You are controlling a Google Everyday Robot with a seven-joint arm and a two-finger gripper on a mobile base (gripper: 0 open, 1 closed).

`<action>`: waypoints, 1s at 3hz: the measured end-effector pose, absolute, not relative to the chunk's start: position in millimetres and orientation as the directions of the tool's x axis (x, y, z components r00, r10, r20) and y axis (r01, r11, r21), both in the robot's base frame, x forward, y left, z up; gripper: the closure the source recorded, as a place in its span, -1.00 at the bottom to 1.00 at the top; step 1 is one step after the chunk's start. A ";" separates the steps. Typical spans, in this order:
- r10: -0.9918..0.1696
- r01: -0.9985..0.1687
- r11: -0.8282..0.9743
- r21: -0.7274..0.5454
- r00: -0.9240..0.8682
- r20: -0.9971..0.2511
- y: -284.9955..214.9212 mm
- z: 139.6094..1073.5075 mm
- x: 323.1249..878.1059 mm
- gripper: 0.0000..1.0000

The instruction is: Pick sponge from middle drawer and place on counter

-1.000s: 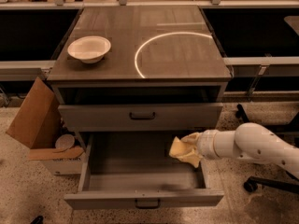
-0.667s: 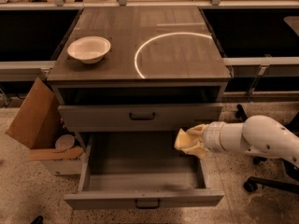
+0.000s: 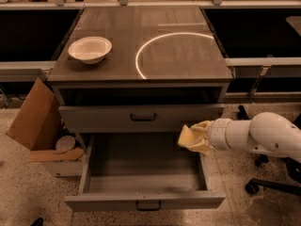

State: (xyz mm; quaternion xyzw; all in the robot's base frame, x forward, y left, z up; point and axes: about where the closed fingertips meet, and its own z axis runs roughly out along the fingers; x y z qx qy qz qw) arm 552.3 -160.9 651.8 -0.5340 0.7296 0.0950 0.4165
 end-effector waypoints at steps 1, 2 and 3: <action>-0.719 -0.825 0.412 -0.386 -0.035 -0.694 -180.7 700.2 555.0 1.00; -0.746 -0.784 0.398 -0.477 0.026 -0.665 -192.7 757.5 558.4 1.00; -0.746 -0.784 0.398 -0.477 0.026 -0.665 -192.7 757.5 558.4 1.00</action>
Offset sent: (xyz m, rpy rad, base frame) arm 0.0086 -0.0473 0.1731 -0.1132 -0.2803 -0.0210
